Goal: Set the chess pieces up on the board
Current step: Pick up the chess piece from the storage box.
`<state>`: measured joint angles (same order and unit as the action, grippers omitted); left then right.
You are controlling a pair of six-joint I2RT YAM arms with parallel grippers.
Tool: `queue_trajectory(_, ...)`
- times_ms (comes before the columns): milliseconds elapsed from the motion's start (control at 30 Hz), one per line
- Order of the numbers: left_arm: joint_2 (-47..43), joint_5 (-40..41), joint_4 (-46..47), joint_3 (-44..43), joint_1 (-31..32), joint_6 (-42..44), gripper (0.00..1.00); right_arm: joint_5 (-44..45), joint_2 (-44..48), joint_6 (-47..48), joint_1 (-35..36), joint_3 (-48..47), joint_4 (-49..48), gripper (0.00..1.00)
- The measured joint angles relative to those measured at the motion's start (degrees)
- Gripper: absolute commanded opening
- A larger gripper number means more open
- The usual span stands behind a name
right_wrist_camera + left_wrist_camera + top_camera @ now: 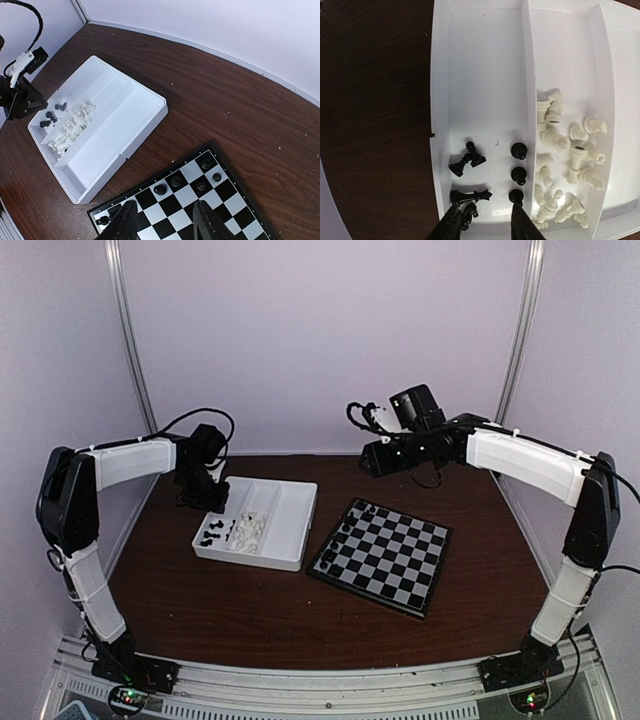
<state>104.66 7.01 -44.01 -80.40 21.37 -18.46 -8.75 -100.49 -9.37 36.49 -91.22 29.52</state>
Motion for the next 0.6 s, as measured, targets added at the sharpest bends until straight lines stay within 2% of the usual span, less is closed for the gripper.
queue_trajectory(300,7.96,-0.42,-1.75,-4.55,-0.72,-1.14,0.35,0.00,0.00,-0.02,0.00,1.73,-0.94,0.40)
queue_trajectory(400,9.75,-0.90,-2.58,-5.16,-0.74,-1.75,0.26,0.00,0.00,0.00,0.00,1.95,-1.09,0.40)
queue_trajectory(600,12.57,-1.20,-2.69,-6.64,-0.76,-2.75,0.26,0.00,0.00,0.00,0.00,2.71,-1.40,0.40)
